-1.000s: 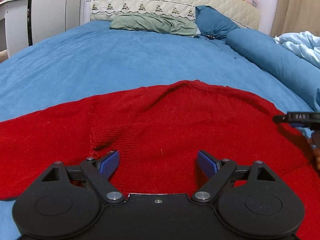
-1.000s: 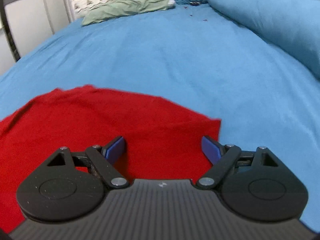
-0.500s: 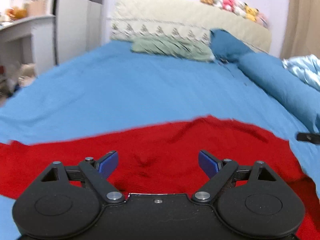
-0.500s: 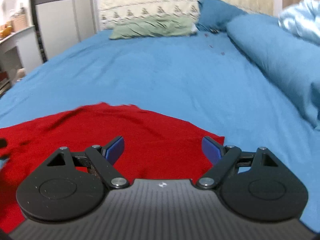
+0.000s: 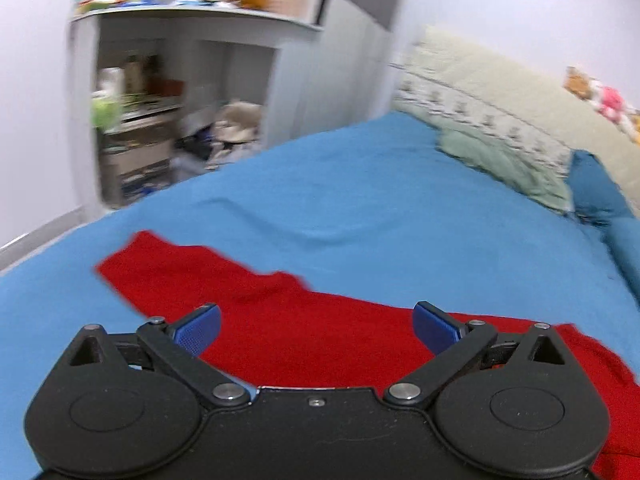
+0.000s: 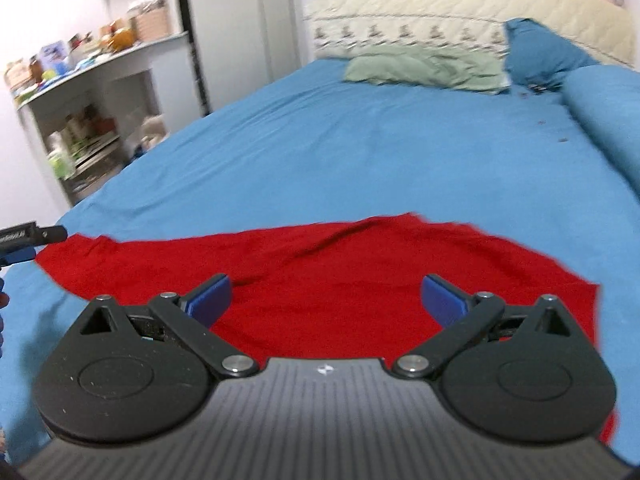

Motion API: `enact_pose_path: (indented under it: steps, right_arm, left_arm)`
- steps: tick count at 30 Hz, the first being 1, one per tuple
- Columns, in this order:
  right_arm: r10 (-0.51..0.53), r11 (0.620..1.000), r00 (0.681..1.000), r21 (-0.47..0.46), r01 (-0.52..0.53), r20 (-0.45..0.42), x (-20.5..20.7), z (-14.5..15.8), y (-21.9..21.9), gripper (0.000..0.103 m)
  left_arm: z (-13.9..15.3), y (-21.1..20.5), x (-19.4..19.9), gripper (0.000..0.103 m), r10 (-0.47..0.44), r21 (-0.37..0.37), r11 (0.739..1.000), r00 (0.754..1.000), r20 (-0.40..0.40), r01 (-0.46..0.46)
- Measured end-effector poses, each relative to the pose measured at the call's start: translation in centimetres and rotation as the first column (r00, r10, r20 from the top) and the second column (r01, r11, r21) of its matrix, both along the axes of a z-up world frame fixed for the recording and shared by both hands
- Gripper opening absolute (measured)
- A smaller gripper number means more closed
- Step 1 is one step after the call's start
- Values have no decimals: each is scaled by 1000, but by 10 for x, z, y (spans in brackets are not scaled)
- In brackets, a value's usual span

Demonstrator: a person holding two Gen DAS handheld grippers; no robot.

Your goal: Fold small clothes

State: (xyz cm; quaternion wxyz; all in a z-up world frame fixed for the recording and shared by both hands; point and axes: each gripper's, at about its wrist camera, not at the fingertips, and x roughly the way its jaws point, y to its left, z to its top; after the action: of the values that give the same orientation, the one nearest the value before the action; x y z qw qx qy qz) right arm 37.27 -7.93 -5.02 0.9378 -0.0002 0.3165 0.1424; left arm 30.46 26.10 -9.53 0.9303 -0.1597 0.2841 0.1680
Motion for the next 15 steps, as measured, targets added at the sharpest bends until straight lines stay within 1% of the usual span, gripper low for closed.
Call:
enact_pose_path:
  steps: [3,5,7,10,11,13,15]
  right_arm:
    - [47,999,999,-19,-47,-20,1,-12,39,103]
    - [79,996,996,-36,-80,-28,-3,-17,62,103]
    - [100,994,994,-45,-102,-38,-2,-21,79,103]
    - [122,991,991,-52,-125,-51,1,-29,101,103]
    - [126,990,991,-55,-129,-54,1,-31,106,103]
    - [134,989,989,-55,-137,-63,3,-35,117,103]
    - [139,989,988,-50,-142,-73,5,-40,124,103]
  left_arm:
    - [-13,32,-7,102,57,-7,998,998,-34,-57]
    - [-24,54,-11,101,86,-37,995,995,-53,-88]
    - [-32,74,-14,96,113,-70,991,991,-77,-118]
    - [-42,92,-19,94,149,-104,982,985,-85,-158]
    - [-45,97,-19,93,150,-115,980,985,-85,-159]
    - [-51,104,-15,87,149,-133,978,985,-91,-160]
    - [-57,108,-7,85,149,-139,977,985,-87,-160]
